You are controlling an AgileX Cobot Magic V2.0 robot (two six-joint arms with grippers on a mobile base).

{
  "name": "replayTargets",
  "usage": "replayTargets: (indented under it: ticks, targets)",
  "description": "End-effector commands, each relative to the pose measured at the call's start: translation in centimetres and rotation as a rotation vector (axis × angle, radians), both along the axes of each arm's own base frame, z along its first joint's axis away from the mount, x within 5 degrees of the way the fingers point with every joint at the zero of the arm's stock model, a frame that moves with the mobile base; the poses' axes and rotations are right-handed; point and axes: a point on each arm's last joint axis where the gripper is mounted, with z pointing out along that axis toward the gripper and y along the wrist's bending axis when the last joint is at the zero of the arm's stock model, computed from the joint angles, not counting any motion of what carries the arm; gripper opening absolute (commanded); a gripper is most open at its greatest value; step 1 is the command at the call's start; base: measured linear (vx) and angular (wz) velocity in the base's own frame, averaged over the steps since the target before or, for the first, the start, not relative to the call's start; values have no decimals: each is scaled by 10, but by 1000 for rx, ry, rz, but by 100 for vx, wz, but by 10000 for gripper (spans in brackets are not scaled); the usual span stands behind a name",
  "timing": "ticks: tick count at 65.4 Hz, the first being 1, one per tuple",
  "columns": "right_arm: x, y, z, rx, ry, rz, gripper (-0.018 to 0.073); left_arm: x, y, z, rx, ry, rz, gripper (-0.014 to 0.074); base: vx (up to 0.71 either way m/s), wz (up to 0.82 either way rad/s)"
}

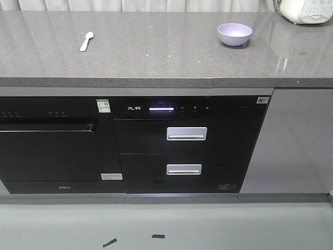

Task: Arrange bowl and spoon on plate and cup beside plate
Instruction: 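Drive closer to the counter edge, keeping both grippers closed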

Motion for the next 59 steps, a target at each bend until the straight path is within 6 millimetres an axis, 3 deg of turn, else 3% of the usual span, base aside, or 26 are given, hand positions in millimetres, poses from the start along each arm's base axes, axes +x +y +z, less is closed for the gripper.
replayTargets:
  ticks: [1, 59]
  targets:
    - [0, 2, 2, -18, -69, 17, -6, 1, 0, -3, -6, -38, -2, -6, 6, 1]
    - [0, 2, 2, -18, -69, 17, -6, 1, 0, -3, -6, -38, -2, -6, 6, 1]
